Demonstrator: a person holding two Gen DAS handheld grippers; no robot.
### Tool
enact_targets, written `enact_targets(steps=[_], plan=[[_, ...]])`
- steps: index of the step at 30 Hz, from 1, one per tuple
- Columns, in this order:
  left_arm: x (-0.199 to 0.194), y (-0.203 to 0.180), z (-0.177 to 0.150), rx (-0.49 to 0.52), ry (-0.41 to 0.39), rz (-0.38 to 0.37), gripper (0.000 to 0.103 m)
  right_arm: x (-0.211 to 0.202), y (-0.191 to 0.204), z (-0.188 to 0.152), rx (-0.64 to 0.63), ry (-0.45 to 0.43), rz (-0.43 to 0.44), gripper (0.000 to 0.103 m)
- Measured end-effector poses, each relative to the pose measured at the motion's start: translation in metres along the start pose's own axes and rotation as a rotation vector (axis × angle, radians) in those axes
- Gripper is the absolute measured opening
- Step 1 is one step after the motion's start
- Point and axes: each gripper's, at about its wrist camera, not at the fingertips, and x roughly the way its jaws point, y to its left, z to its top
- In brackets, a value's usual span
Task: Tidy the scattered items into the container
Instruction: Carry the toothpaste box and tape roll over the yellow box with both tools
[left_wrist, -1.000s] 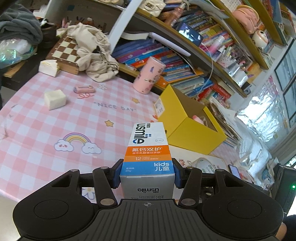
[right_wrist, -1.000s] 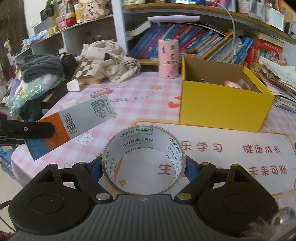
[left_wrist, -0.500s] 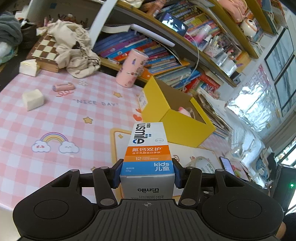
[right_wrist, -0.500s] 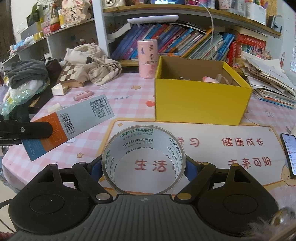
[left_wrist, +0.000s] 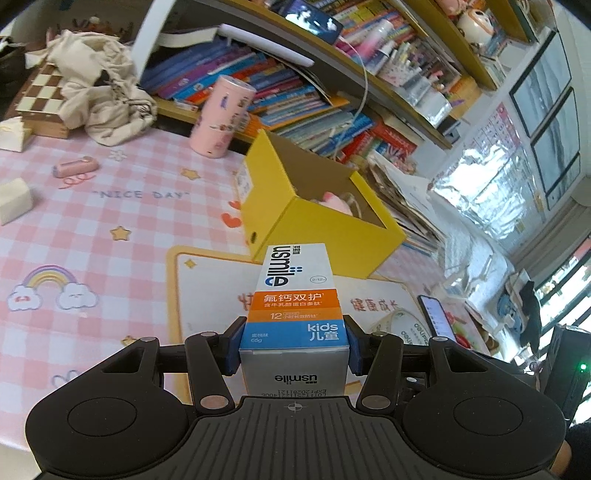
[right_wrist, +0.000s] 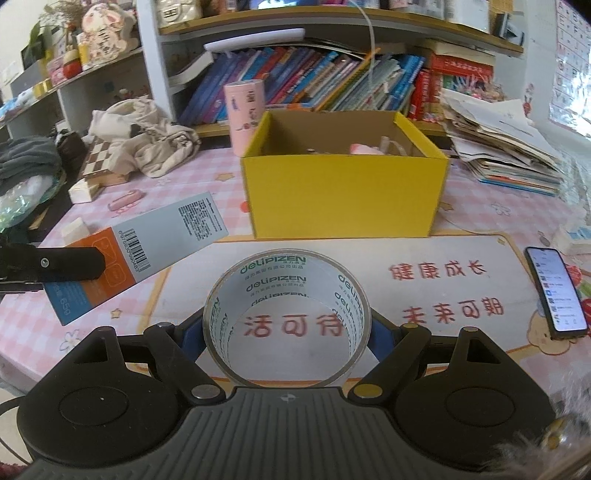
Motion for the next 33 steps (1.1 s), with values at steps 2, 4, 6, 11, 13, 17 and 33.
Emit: enact_targets(steps=[2, 4, 6, 11, 13, 17, 33], plan=[[0.006, -0.005, 0.001, 0.002, 0.009, -0.008, 0.05, 0.0, -0.007, 0.0, 0.006, 0.002, -0.009, 0.083], [0.012, -0.01, 0.001, 0.007, 0.017, -0.017, 0.05, -0.001, -0.015, 0.0, 0.013, 0.004, -0.019, 0.083], [0.018, -0.015, 0.002, 0.012, 0.025, -0.026, 0.05, -0.001, -0.021, 0.001, 0.019, 0.007, -0.027, 0.083], [0.033, -0.028, 0.004, 0.026, 0.042, -0.044, 0.05, 0.0, -0.038, 0.002, 0.026, 0.012, -0.045, 0.083], [0.039, -0.033, 0.005, 0.032, 0.049, -0.052, 0.05, 0.001, -0.045, 0.002, 0.03, 0.015, -0.05, 0.083], [0.052, -0.043, 0.007, 0.043, 0.067, -0.063, 0.05, 0.001, -0.06, 0.004, 0.046, 0.015, -0.061, 0.083], [0.098, -0.069, 0.027, 0.043, 0.085, -0.141, 0.05, 0.019, -0.106, 0.028, 0.082, -0.008, -0.043, 0.083]])
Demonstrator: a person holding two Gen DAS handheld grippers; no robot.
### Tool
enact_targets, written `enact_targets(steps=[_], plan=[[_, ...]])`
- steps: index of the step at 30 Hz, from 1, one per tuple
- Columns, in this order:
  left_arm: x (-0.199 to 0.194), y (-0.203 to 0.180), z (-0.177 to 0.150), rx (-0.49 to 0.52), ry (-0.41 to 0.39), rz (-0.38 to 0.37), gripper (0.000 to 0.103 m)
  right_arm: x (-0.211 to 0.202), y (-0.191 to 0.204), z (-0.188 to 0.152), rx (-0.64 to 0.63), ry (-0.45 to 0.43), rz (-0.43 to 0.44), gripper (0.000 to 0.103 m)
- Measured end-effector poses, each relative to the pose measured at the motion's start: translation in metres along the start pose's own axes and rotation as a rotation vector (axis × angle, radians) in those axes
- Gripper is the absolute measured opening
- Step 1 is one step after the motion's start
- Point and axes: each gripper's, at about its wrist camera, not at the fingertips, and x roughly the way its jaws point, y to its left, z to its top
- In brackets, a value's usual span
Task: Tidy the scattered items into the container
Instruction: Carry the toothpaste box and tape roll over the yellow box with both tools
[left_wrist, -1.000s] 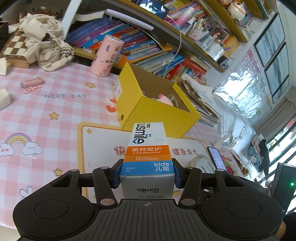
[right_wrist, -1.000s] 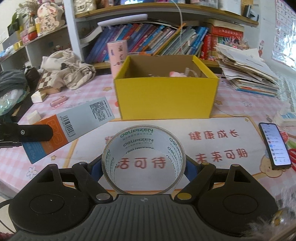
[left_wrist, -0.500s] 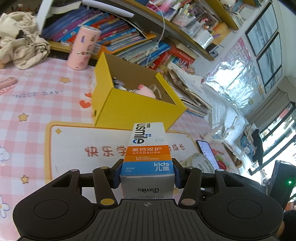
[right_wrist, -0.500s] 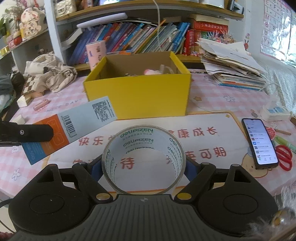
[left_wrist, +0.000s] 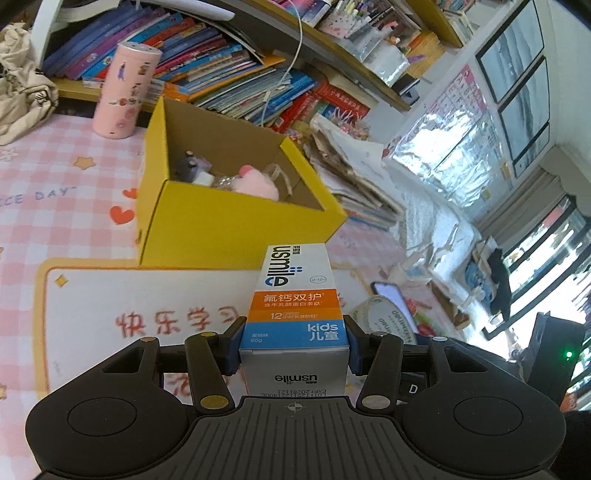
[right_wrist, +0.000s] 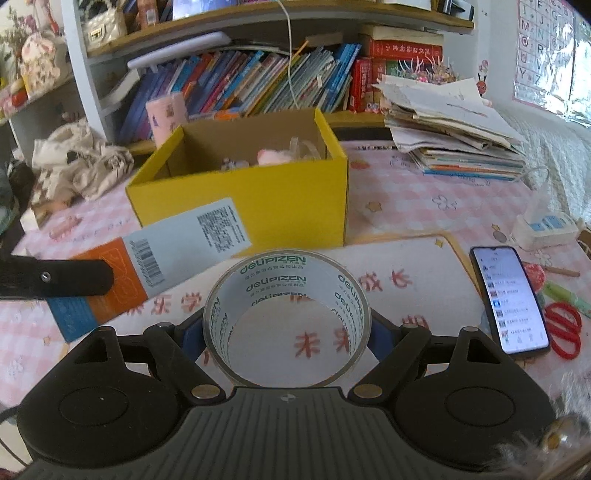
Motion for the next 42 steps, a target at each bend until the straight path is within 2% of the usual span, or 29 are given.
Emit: enact_targets(steps=[5, 10, 16, 24, 29, 35, 42], plan=[[0.012, 0.001, 0.019, -0.068, -0.023, -0.061, 0.05, 0.001, -0.015, 0.026, 0.024, -0.064, 0.024, 0.083], [0.019, -0.004, 0.039, -0.088, -0.079, -0.073, 0.05, 0.003, -0.028, 0.056, 0.028, -0.126, 0.063, 0.083], [0.024, -0.001, 0.062, -0.149, -0.144, -0.052, 0.05, 0.018, -0.032, 0.088, -0.018, -0.161, 0.126, 0.083], [0.037, 0.007, 0.083, -0.207, -0.194, 0.017, 0.05, 0.05, -0.031, 0.119, -0.075, -0.155, 0.206, 0.083], [0.049, 0.004, 0.105, -0.148, -0.233, 0.117, 0.051, 0.076, -0.024, 0.146, -0.143, -0.173, 0.243, 0.083], [0.076, 0.014, 0.131, -0.095, -0.248, 0.274, 0.051, 0.116, -0.017, 0.177, -0.25, -0.185, 0.22, 0.083], [0.113, -0.002, 0.138, 0.193, -0.179, 0.526, 0.051, 0.164, -0.01, 0.191, -0.325, -0.101, 0.232, 0.083]])
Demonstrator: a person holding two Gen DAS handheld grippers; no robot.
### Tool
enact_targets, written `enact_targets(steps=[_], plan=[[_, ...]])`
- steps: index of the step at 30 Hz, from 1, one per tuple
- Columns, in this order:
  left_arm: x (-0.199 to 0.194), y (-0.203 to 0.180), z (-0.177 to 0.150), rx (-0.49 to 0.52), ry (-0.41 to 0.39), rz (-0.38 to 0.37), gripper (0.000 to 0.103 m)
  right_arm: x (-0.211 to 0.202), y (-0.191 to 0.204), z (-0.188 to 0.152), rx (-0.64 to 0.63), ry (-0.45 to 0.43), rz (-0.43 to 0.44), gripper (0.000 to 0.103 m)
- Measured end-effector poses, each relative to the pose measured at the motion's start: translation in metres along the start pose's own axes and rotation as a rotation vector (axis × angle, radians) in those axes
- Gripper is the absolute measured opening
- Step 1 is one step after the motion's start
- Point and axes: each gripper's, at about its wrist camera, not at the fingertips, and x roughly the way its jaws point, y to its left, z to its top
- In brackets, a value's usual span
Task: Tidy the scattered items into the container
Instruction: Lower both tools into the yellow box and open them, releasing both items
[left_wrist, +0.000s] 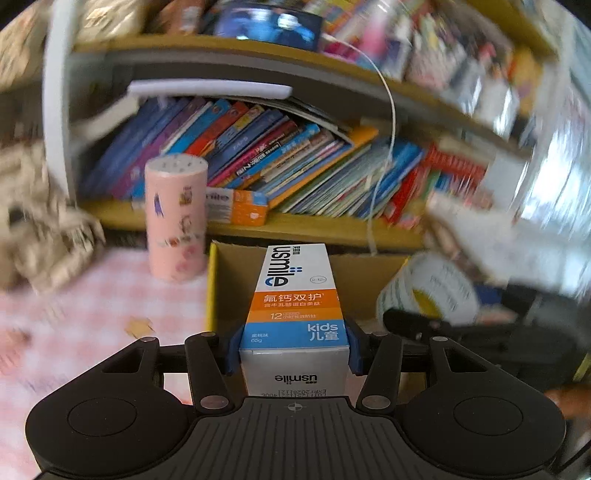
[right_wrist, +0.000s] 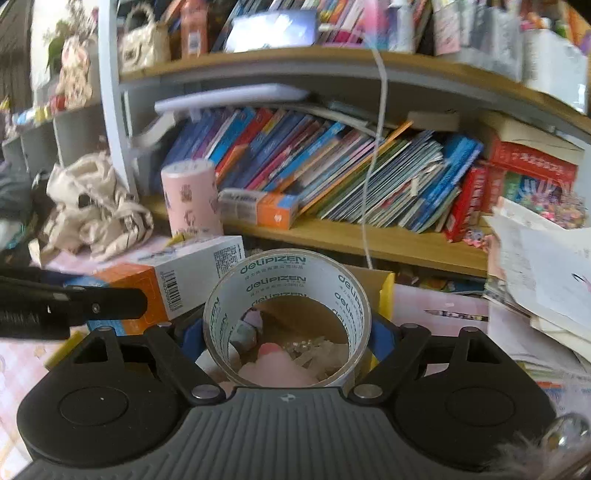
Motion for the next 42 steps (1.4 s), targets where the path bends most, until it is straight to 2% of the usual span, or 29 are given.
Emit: enact_targets(steps=[6, 9, 11, 15, 22, 30, 35, 42], plan=[[0.016, -0.02, -0.006, 0.22, 0.02, 0.126, 0.051, 0.03, 0.006, 0.004, -0.099, 0.075, 0.017, 0.083], [0.019, -0.027, -0.009, 0.286, 0.016, 0.174, 0.052, 0.042, 0.002, 0.01, -0.109, 0.106, 0.018, 0.083], [0.017, -0.029, -0.009, 0.305, -0.001, 0.183, 0.057, 0.047, 0.0, 0.013, -0.116, 0.117, 0.021, 0.083], [0.011, -0.024, -0.008, 0.278, -0.023, 0.17, 0.068, 0.055, 0.0, 0.018, -0.131, 0.129, 0.035, 0.083], [-0.01, -0.014, -0.013, 0.172, -0.036, 0.151, 0.076, 0.068, 0.003, 0.019, -0.149, 0.172, 0.062, 0.083], [-0.033, -0.011, -0.025, 0.124, -0.051, 0.13, 0.076, 0.081, 0.003, 0.025, -0.133, 0.188, 0.07, 0.083], [-0.039, -0.005, -0.028, 0.082, -0.034, 0.12, 0.076, 0.078, 0.006, 0.02, -0.12, 0.198, 0.076, 0.083], [-0.047, -0.006, -0.03, 0.076, -0.046, 0.105, 0.076, 0.06, 0.01, 0.015, -0.124, 0.16, 0.062, 0.091]])
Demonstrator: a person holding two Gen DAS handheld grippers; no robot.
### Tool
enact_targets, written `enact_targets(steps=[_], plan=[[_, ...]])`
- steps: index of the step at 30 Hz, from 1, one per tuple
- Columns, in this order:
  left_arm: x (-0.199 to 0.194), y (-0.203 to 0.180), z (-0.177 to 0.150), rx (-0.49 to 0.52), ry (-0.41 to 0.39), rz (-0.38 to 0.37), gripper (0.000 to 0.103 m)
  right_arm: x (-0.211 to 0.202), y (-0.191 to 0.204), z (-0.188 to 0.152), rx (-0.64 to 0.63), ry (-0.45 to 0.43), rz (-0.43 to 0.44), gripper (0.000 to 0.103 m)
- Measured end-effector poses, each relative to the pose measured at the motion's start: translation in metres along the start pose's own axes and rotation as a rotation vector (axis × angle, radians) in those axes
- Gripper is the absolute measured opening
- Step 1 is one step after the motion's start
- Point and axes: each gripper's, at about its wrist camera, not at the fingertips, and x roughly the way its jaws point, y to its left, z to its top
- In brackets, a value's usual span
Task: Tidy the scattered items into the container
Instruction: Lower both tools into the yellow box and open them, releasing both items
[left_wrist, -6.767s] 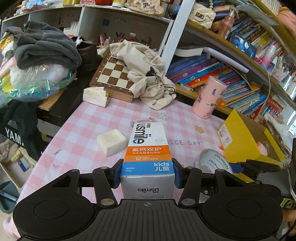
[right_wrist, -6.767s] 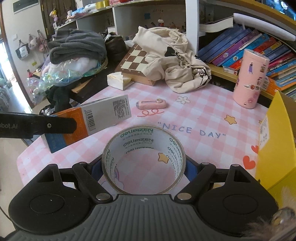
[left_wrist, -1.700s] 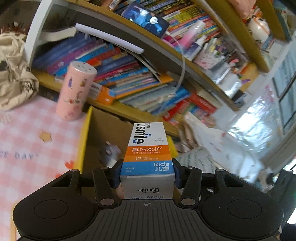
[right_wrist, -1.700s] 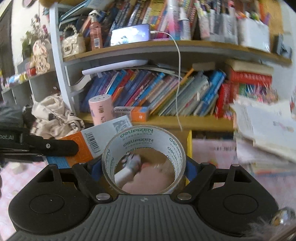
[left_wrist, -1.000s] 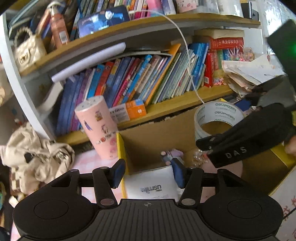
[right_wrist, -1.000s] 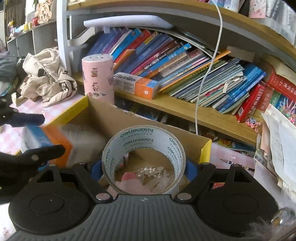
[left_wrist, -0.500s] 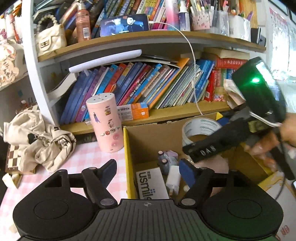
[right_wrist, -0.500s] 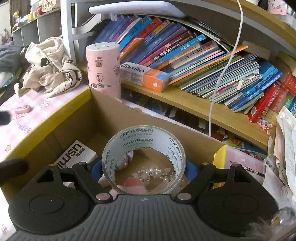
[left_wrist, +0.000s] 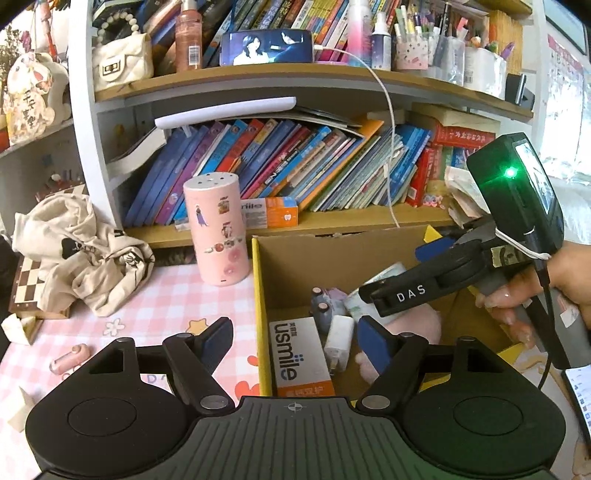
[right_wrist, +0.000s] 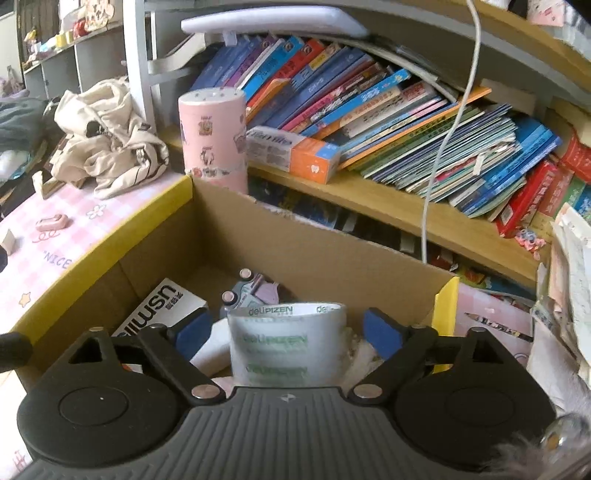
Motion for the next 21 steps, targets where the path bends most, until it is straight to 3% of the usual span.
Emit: enact_targets(steps=[21], plan=[[-0.03, 0.002, -0.018, -0.018, -0.019, -0.006, 0.077, -0.048, 0.018, -0.018, 0.024, -0.069, 0.017, 0.092]])
